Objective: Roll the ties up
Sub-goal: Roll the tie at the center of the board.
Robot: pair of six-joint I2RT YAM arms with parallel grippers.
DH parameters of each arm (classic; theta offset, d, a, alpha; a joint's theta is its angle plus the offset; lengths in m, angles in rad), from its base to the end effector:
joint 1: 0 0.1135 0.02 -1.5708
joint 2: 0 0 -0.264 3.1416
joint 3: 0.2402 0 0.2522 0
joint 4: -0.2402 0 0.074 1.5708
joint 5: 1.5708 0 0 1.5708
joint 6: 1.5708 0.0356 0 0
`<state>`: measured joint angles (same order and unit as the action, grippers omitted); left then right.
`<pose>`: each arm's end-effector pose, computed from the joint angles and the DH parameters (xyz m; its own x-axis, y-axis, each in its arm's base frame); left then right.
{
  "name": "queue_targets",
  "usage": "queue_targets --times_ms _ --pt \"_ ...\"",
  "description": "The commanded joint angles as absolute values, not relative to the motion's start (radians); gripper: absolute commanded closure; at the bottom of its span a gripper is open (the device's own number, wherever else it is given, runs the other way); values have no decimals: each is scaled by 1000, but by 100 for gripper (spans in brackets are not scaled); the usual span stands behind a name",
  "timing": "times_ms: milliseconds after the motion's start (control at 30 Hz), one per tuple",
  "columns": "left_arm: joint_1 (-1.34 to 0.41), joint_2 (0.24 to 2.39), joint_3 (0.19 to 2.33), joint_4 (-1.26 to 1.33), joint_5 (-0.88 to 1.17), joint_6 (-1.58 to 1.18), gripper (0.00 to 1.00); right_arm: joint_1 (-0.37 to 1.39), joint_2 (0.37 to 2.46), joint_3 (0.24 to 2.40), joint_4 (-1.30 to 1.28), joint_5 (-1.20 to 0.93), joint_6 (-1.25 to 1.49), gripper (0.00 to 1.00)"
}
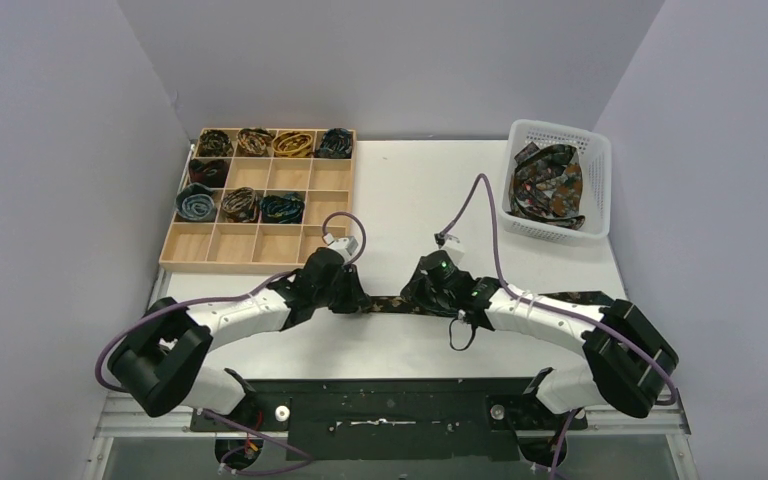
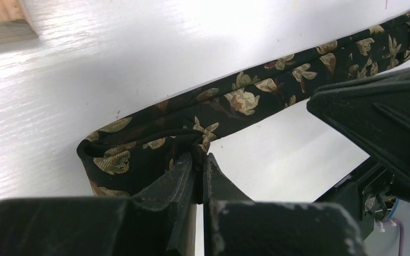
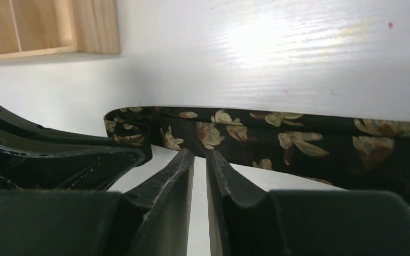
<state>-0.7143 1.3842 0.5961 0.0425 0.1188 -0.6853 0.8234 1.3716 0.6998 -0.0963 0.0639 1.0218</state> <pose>0.1987 -0.1779 0.1674 -0.8502 -0.0946 -0.5179 0.2302 0.8180 -0.5272 0.1890 0.2006 0.1907 -0.8442 0.3415 -0.4132 0.0372 0.8063 0.5904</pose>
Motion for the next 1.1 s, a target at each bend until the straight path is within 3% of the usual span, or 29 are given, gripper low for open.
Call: queue_targets --times_ms 0,333,500,667,767,833,1067 --pt "-727 1416 643 104 84 -714 99 815 1318 692 -102 112 1025 82" --pt "-729 1493 632 220 88 -826 89 813 1293 677 -94 105 1000 82" --pt "-734 1490 647 215 96 -851 68 813 1296 678 -93 88 995 80" --pt "-733 1424 675 181 119 -843 59 811 1290 686 -82 93 950 75" --pt "-731 1354 695 121 102 -832 51 801 1273 697 -102 134 911 63" --pt "-729 1293 698 73 70 -829 46 793 1262 691 -60 116 838 48" --pt "-647 1078 596 -69 8 -843 34 767 1324 725 96 -111 720 42"
